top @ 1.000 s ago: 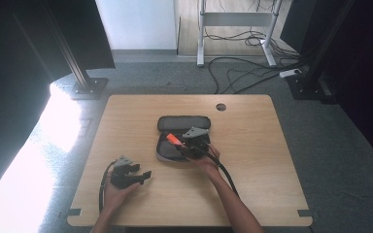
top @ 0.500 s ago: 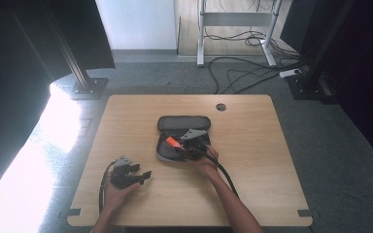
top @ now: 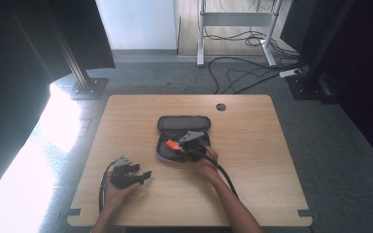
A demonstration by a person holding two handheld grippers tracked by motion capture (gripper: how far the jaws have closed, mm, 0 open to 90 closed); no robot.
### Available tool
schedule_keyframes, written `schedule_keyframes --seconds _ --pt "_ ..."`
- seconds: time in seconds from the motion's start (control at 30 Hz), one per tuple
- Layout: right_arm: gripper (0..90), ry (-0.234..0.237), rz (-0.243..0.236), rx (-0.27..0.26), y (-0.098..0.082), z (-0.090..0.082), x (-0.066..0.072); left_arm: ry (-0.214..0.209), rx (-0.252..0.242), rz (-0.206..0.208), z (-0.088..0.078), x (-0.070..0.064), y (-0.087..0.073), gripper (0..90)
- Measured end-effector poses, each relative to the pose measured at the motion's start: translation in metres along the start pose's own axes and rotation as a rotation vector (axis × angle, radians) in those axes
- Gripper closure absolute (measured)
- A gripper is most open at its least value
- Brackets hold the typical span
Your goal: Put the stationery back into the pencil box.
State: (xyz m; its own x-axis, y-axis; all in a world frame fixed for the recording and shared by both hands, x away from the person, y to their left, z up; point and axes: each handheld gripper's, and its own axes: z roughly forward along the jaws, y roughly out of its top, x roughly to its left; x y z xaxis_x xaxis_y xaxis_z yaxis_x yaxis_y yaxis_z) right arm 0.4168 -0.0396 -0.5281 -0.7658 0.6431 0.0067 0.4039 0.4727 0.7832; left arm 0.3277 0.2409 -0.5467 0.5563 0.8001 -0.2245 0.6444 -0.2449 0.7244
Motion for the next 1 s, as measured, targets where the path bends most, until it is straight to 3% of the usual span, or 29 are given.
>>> schedule_keyframes --seconds 0.33,0.67,1.0 --pt "64.6 0.007 0.004 0.026 -0.001 0.002 -0.001 -0.002 -0.001 -0.001 0.0 0.0 0.0 32.8" --pt "56.8 0.001 0.021 -0.015 0.002 -0.007 0.0 0.0 0.0 0.001 0.0 0.0 0.0 32.8" --pt "54.1 -0.002 0.082 -0.082 -0.001 -0.023 0.0 0.001 0.0 0.001 0.0 0.0 0.0 32.8"
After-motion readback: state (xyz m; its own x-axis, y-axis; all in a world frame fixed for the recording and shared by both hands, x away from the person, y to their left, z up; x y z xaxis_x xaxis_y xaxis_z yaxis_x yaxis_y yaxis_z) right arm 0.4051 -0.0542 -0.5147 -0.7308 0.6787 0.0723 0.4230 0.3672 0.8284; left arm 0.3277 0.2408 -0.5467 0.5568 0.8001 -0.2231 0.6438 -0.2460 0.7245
